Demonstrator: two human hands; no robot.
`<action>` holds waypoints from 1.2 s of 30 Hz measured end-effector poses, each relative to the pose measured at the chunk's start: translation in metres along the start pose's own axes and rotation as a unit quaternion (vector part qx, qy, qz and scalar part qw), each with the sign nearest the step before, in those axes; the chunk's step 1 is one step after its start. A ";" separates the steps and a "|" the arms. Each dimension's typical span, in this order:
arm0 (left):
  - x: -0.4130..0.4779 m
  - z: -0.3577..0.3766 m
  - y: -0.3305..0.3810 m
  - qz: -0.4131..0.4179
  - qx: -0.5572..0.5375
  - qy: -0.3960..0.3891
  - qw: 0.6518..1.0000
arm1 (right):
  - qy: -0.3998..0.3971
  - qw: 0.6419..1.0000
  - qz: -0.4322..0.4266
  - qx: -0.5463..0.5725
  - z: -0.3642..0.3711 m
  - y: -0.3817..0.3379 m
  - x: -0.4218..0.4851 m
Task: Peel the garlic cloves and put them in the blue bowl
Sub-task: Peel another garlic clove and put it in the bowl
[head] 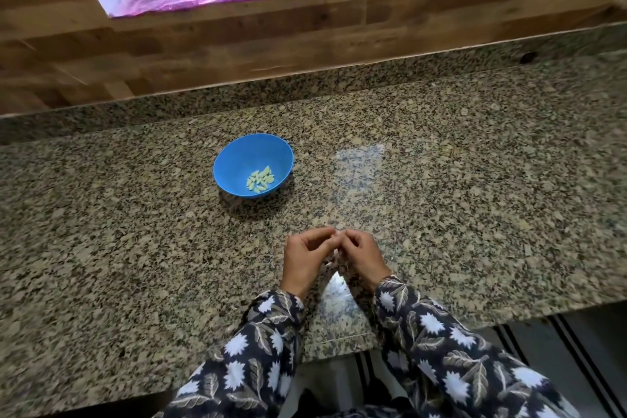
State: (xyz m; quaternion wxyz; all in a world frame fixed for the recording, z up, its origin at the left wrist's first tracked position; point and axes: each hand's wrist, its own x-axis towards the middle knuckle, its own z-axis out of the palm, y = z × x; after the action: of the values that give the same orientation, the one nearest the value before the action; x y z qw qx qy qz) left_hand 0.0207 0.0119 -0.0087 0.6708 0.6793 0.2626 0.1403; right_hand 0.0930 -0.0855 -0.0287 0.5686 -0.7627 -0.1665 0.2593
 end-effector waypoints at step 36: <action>0.012 -0.026 0.011 0.150 0.445 -0.193 0.862 | -0.057 0.936 -0.203 -0.283 -0.020 -0.012 -0.010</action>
State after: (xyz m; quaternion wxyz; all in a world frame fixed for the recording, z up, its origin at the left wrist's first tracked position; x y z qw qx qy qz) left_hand 0.0183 0.0401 0.0019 0.3056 0.9501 0.0575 -0.0261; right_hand 0.0977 -0.1032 -0.0113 0.3590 -0.8261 -0.4164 0.1240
